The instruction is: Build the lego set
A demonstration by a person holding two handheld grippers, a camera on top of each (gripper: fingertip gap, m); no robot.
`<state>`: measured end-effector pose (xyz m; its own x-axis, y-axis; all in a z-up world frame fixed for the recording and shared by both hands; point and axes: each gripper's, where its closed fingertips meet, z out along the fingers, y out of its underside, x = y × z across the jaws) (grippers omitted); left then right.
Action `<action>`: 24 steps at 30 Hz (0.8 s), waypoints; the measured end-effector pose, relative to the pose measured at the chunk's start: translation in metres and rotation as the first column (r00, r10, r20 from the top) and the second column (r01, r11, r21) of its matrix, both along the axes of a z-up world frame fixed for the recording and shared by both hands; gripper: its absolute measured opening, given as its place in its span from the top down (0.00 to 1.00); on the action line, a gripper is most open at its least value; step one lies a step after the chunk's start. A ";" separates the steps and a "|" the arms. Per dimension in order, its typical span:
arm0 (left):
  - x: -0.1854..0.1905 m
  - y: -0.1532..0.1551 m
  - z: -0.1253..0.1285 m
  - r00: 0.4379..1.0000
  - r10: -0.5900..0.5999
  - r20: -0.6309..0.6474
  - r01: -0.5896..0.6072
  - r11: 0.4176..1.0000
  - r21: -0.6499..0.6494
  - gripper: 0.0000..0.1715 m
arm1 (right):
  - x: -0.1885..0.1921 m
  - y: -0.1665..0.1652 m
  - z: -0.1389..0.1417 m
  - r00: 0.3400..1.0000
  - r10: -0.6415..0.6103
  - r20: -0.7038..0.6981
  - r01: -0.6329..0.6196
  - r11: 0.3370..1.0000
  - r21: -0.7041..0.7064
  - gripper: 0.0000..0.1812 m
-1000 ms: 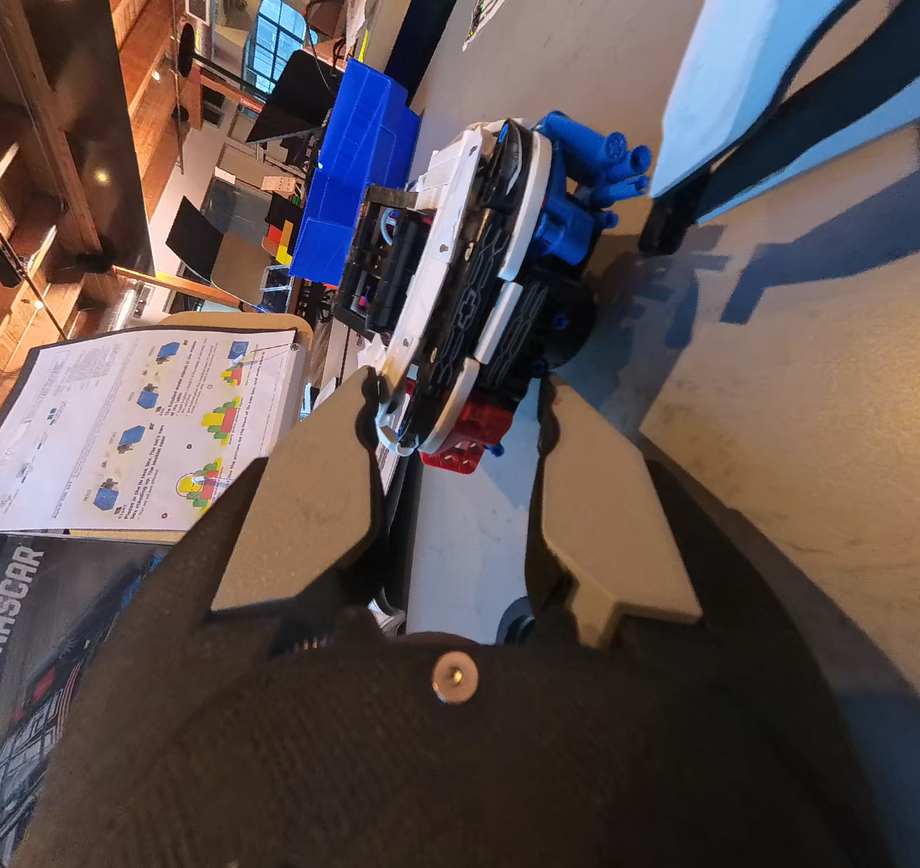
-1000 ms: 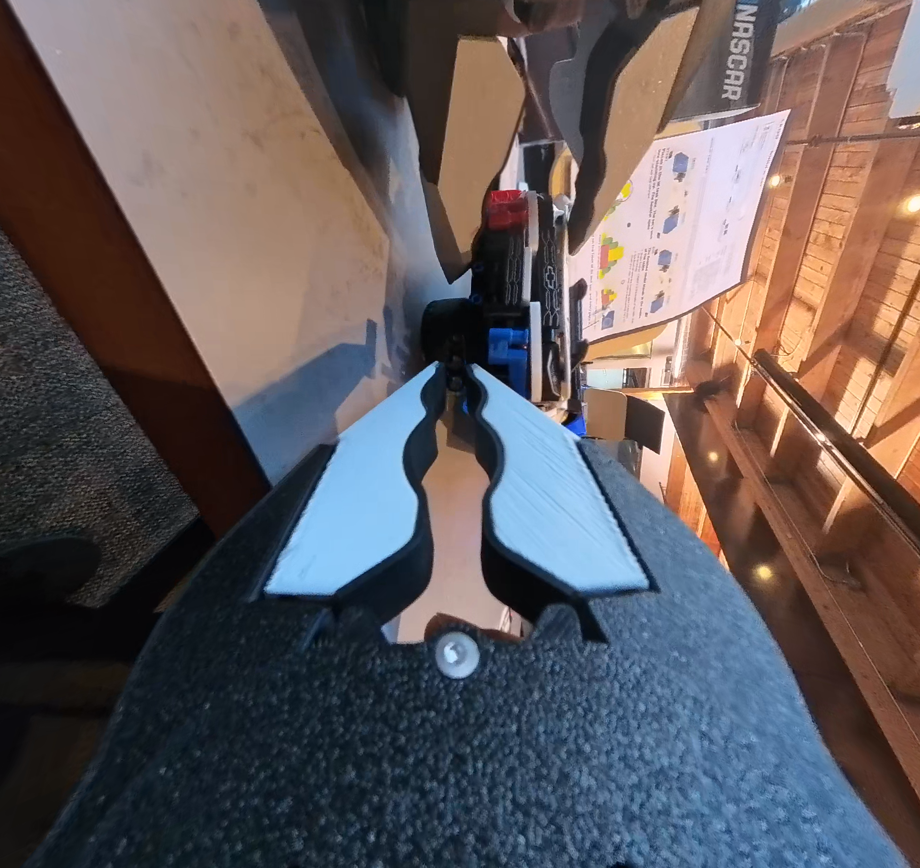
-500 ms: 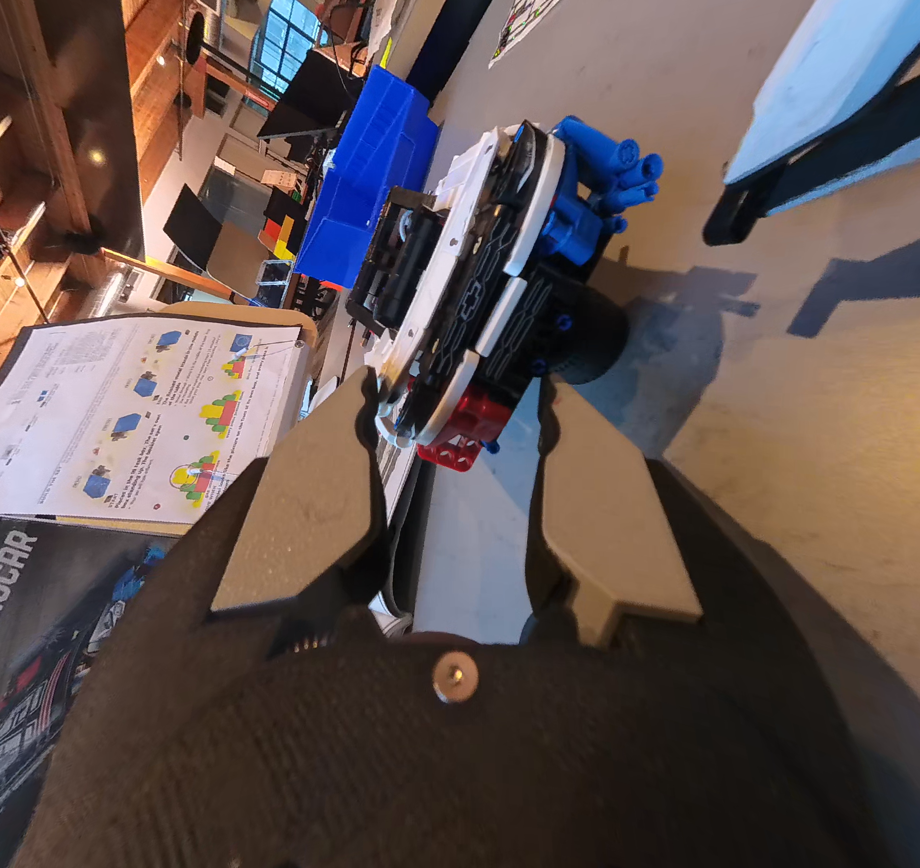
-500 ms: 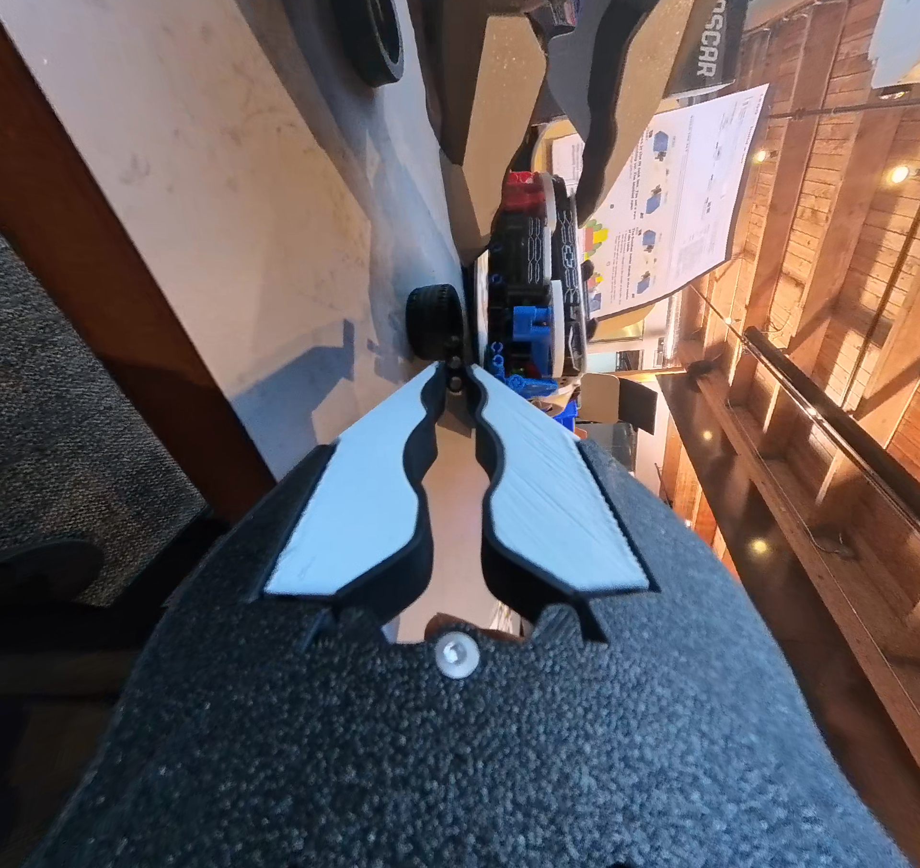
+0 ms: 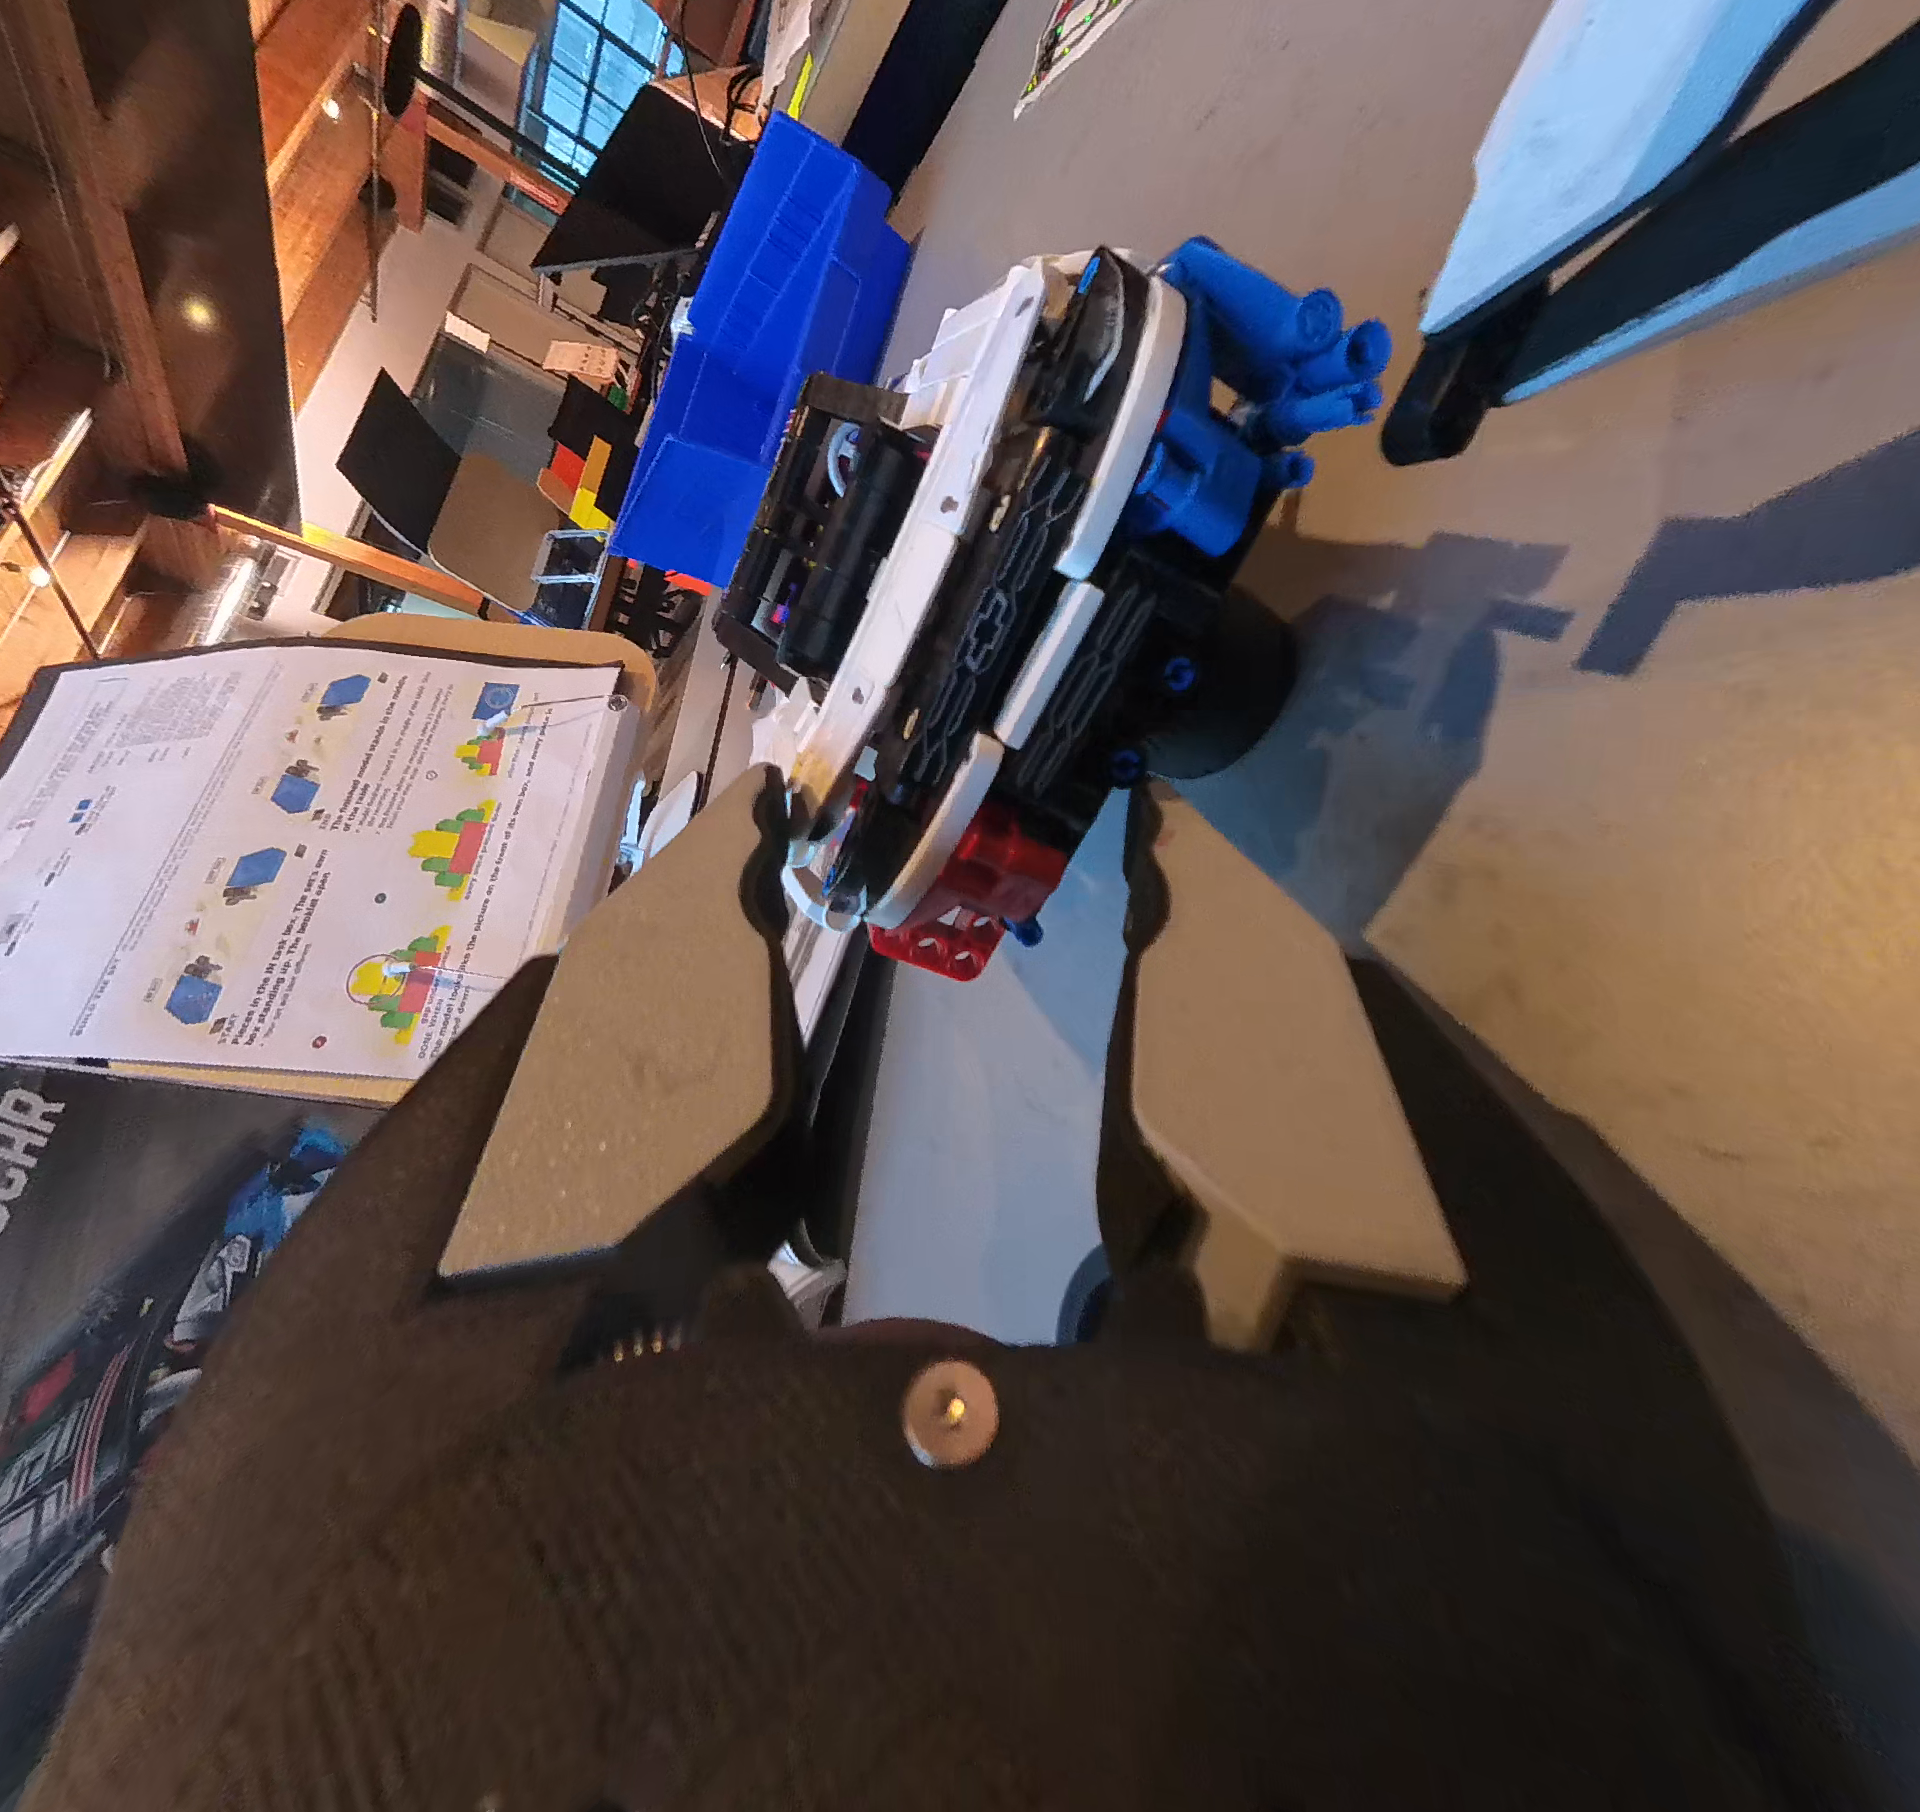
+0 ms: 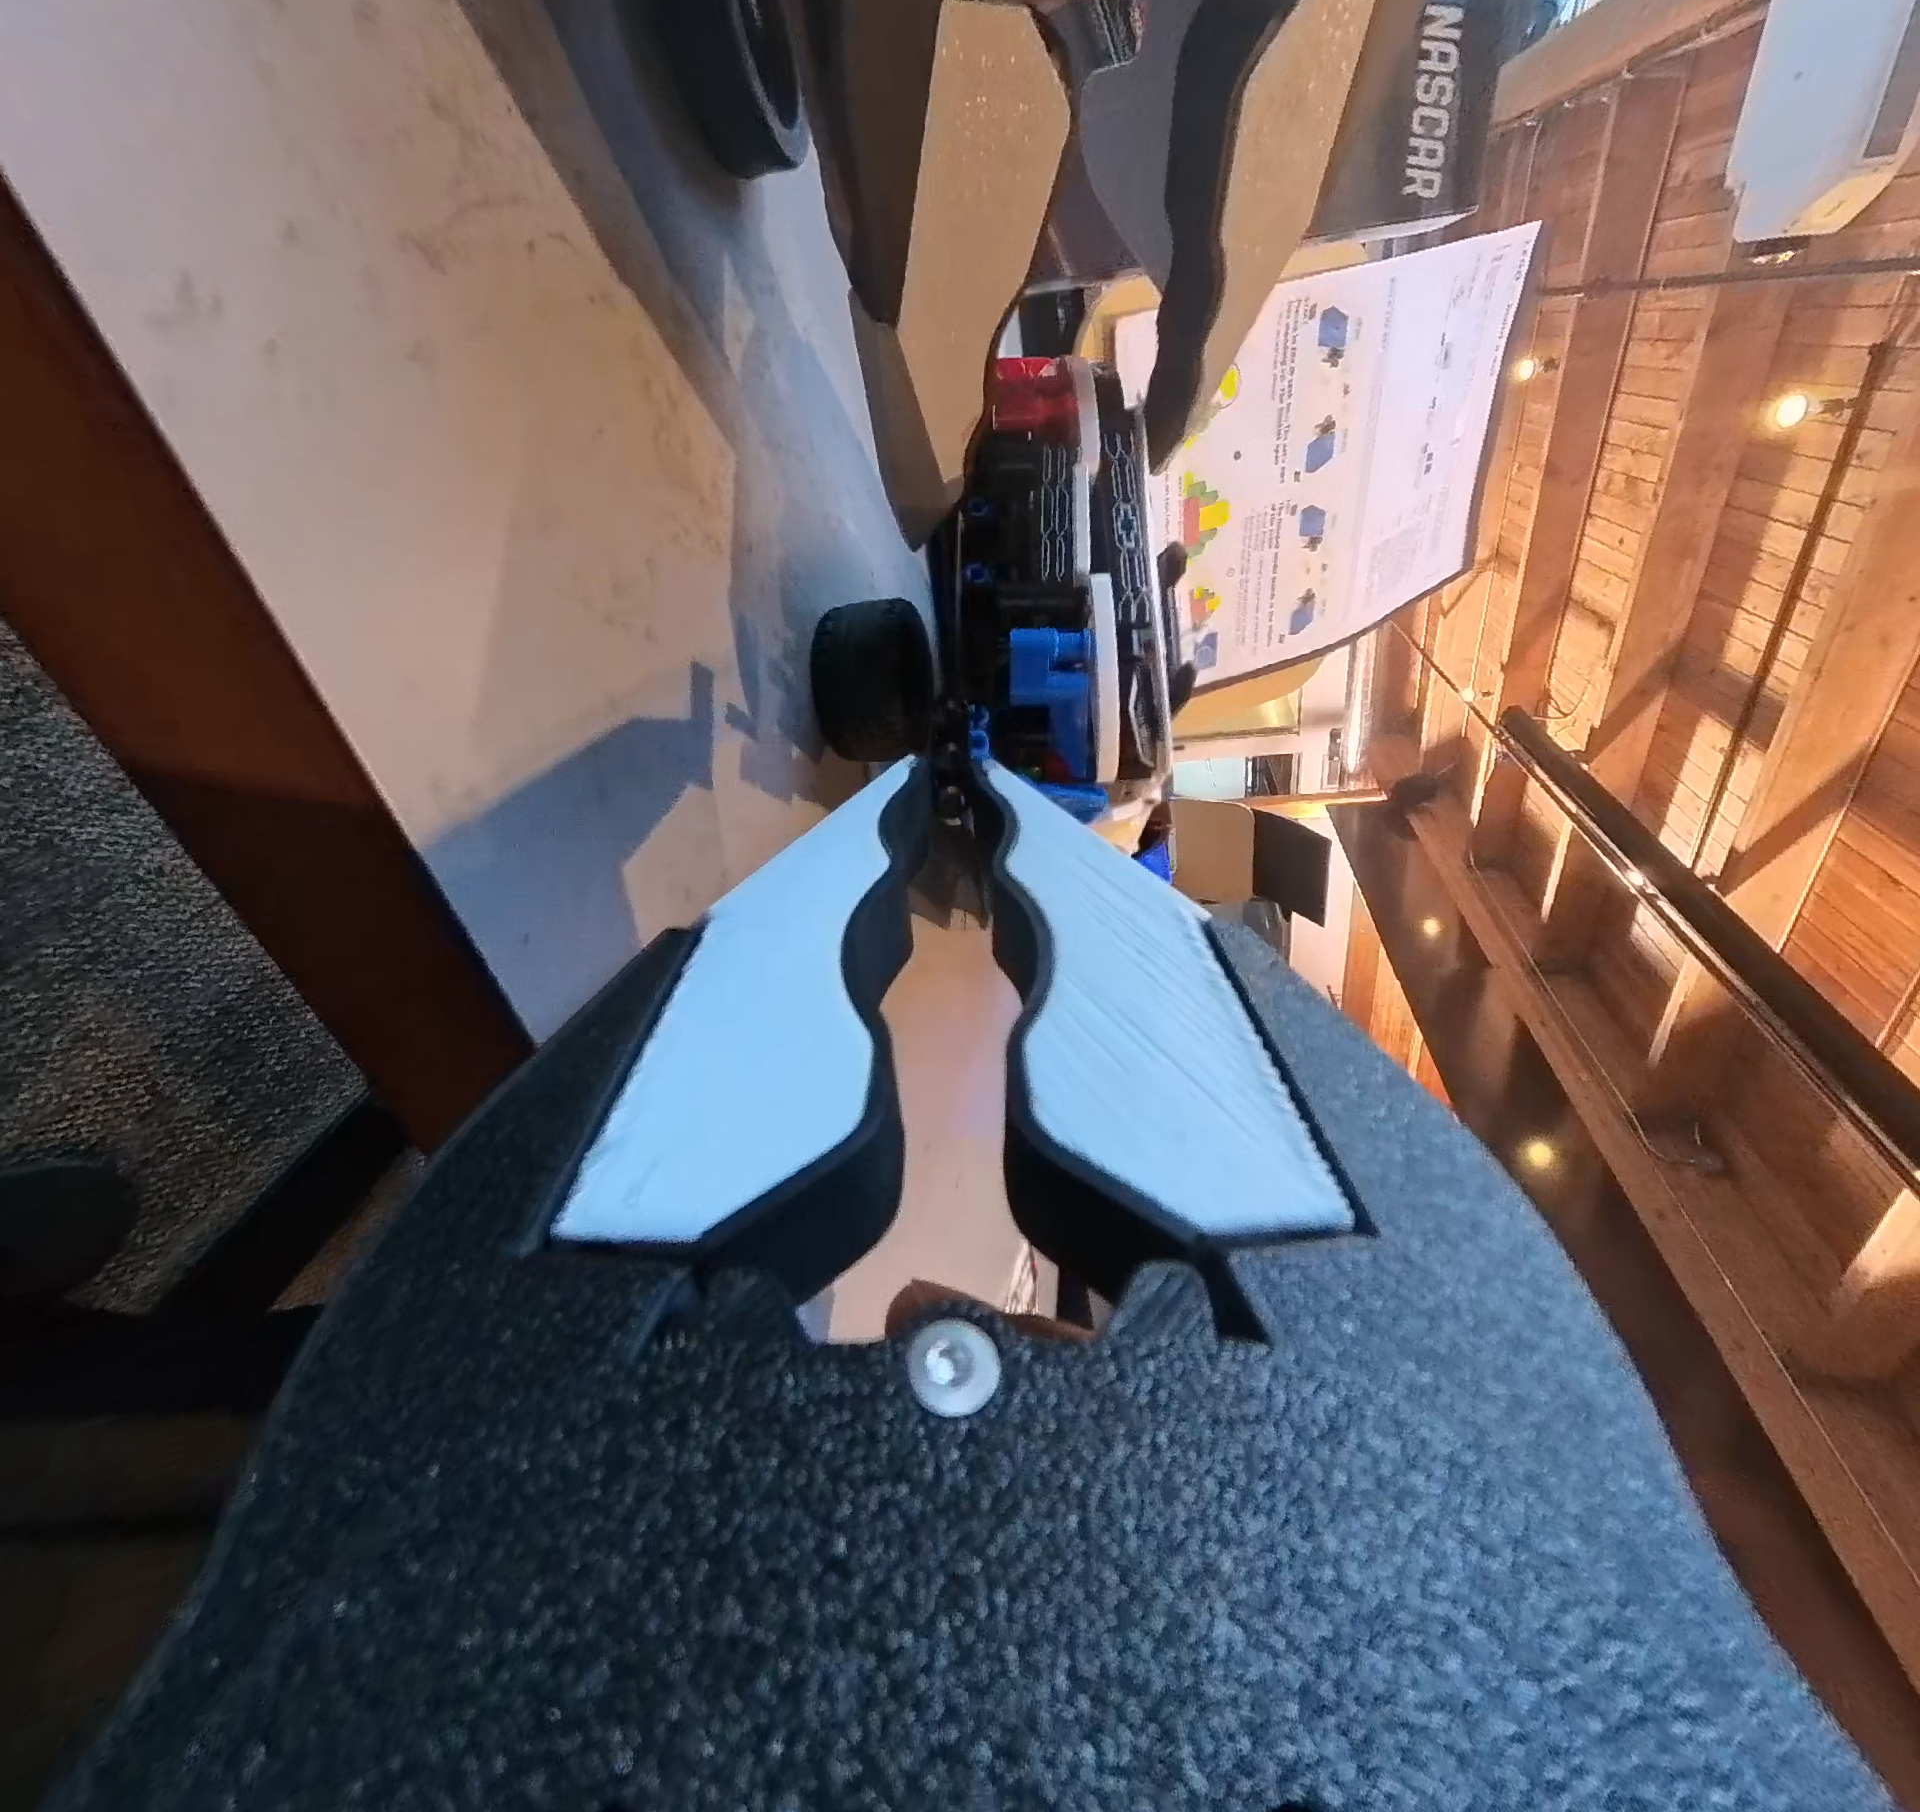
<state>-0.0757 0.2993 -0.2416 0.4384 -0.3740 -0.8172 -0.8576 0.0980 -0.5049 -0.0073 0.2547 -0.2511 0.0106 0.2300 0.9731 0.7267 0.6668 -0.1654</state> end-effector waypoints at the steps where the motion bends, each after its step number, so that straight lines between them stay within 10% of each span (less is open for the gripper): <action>1: 0.000 0.000 -0.001 1.000 0.001 -0.003 -0.001 1.000 0.000 0.63 | 0.000 0.000 -0.001 1.000 0.002 0.004 -0.002 1.000 0.000 0.96; 24: -0.002 -0.005 -0.017 1.000 0.007 -0.023 -0.008 0.999 -0.032 0.62 | -0.018 -0.008 -0.012 0.997 0.075 -0.004 -0.076 0.996 -0.039 0.96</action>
